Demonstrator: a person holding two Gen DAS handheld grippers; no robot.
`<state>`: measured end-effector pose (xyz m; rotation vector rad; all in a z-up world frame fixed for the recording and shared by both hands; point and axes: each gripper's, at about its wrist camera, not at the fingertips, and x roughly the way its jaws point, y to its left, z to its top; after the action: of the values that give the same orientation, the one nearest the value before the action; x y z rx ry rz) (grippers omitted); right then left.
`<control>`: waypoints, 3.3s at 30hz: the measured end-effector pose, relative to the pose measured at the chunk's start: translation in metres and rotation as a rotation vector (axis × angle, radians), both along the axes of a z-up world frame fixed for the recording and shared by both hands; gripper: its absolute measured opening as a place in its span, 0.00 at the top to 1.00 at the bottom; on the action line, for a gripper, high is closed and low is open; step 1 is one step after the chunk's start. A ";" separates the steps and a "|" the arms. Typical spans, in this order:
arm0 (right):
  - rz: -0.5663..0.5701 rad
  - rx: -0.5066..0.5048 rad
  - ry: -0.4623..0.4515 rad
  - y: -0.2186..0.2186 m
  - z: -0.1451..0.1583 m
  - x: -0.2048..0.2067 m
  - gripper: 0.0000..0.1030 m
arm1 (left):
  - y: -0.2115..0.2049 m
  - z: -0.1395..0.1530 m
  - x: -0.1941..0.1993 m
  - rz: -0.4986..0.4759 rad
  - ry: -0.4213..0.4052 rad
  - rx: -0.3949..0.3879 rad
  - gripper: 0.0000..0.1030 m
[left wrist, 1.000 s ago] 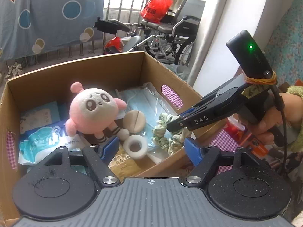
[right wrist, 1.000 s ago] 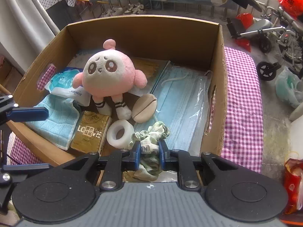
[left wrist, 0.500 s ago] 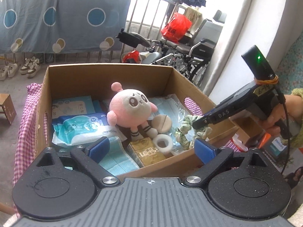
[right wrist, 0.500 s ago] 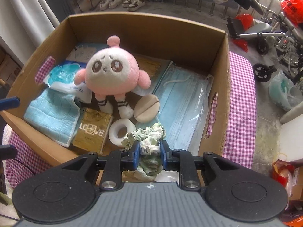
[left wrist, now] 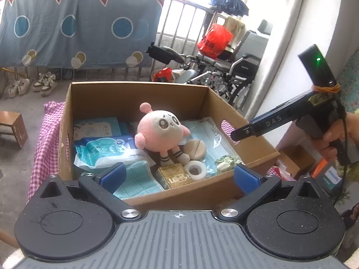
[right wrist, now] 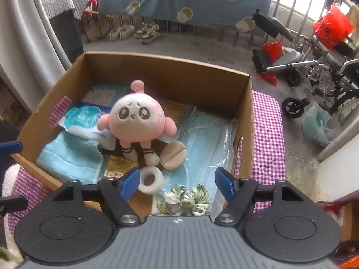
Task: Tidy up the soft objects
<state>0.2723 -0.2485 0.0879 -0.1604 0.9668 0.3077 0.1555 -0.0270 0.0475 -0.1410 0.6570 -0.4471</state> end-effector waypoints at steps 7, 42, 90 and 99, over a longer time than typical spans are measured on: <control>-0.061 0.225 -0.210 -0.005 0.033 -0.074 0.00 | 0.000 0.018 -0.015 0.116 -0.038 0.085 0.00; -0.276 0.071 -0.203 0.023 -0.015 -0.104 0.00 | -0.044 0.014 0.005 0.399 0.162 0.367 0.00; -0.291 0.050 -0.190 0.020 -0.013 -0.105 0.00 | -0.045 0.013 0.007 0.398 0.174 0.385 0.01; -0.290 0.051 -0.190 0.021 -0.013 -0.105 0.00 | -0.045 0.013 0.008 0.398 0.177 0.385 0.01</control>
<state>0.1677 -0.2280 0.0749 -0.0007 0.7807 0.0486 0.1631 -0.0716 0.0601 0.0556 0.8551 0.0796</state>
